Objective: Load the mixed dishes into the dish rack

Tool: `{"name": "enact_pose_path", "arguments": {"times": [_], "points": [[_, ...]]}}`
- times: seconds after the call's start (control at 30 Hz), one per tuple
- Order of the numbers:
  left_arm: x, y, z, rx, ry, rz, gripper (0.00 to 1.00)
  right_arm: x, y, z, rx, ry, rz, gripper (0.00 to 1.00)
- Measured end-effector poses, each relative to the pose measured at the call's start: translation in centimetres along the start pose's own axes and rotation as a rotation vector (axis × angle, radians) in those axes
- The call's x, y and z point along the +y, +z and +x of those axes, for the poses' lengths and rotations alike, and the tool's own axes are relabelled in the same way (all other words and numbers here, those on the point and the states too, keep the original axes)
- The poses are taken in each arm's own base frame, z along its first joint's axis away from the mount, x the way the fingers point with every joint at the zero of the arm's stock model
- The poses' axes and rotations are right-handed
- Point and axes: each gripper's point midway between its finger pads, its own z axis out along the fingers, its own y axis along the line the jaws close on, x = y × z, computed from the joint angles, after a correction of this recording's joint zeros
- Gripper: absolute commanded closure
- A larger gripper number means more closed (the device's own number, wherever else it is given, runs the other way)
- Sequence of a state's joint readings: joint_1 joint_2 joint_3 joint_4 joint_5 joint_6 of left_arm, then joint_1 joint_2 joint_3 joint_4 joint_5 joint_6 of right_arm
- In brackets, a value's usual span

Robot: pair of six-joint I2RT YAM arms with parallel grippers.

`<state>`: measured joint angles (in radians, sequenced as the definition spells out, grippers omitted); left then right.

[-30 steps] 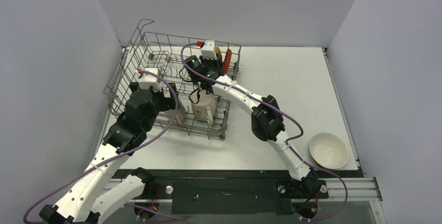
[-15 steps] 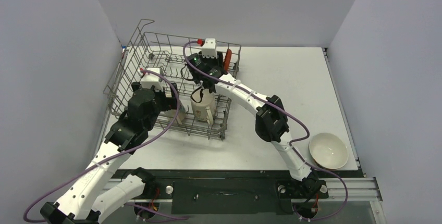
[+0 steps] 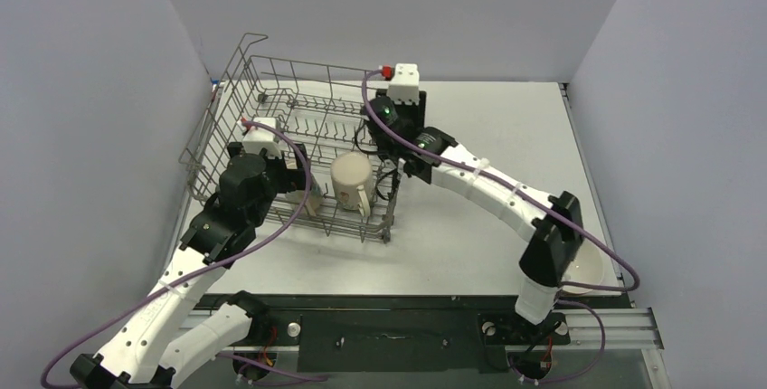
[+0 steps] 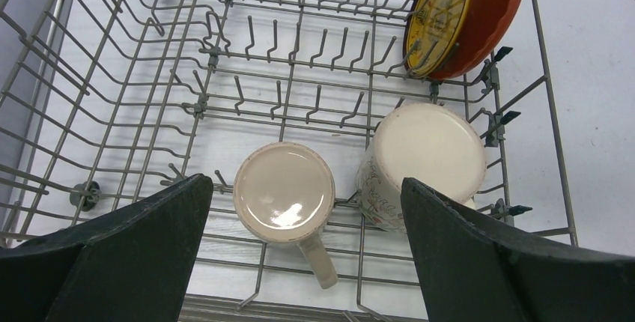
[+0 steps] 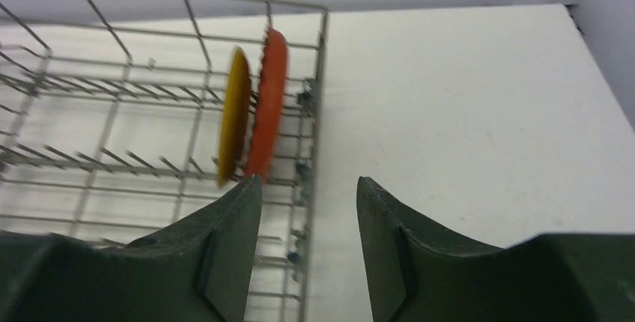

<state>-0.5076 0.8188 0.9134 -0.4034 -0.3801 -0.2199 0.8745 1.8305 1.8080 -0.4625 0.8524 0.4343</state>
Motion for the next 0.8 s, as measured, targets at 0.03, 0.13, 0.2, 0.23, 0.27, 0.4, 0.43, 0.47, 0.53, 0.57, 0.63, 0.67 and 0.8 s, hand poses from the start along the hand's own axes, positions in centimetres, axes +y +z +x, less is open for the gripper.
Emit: {"name": "enact_pose_path", "arguments": {"times": [0.03,0.13,0.2,0.23,0.27,0.4,0.43,0.47,0.53,0.57,0.63,0.67,0.8], "points": [[0.0,0.0,0.0,-0.001,-0.001,0.001,0.03,-1.2,-0.5,1.1,0.011,-0.023,0.004,0.54],[-0.1,-0.1,0.0,-0.001,-0.002,0.011,0.04,-4.7,-1.4,5.1,0.05,-0.097,0.032,0.54],[-0.2,-0.1,-0.1,-0.001,-0.004,0.017,0.04,-7.3,-1.9,7.8,0.079,-0.139,0.051,0.54],[-0.2,-0.1,-0.1,-0.002,-0.004,0.018,0.03,-8.7,-2.2,8.8,0.091,-0.15,0.062,0.53],[-0.3,-0.1,-0.1,-0.001,-0.005,0.02,0.04,-10.2,-2.4,9.9,0.103,-0.156,0.074,0.53],[-0.5,-0.1,0.0,0.002,-0.006,0.035,0.04,-17.1,-3.1,11.4,0.114,-0.064,0.159,0.5],[-0.6,-0.1,0.0,0.005,-0.006,0.038,0.03,-19.1,-3.0,11.3,0.11,-0.014,0.192,0.48],[-0.6,0.0,0.0,0.005,-0.006,0.038,0.03,-21.1,-3.0,11.3,0.106,0.037,0.23,0.47],[-0.7,0.1,0.2,0.012,-0.005,0.041,0.04,-24.6,-2.7,11.4,0.102,0.141,0.303,0.42],[-0.7,0.1,0.2,0.014,-0.005,0.043,0.03,-26.0,-2.6,11.6,0.104,0.178,0.336,0.37],[-0.8,0.2,0.3,0.018,-0.004,0.047,0.03,-28.9,-2.5,13.0,0.129,0.256,0.4,0.31],[-0.8,0.2,0.3,0.018,-0.005,0.047,0.04,-30.1,-2.7,13.8,0.148,0.283,0.433,0.25],[-0.8,0.2,0.3,0.018,-0.006,0.047,0.04,-33.4,-4.0,16.1,0.202,0.368,0.574,0.07]]}}
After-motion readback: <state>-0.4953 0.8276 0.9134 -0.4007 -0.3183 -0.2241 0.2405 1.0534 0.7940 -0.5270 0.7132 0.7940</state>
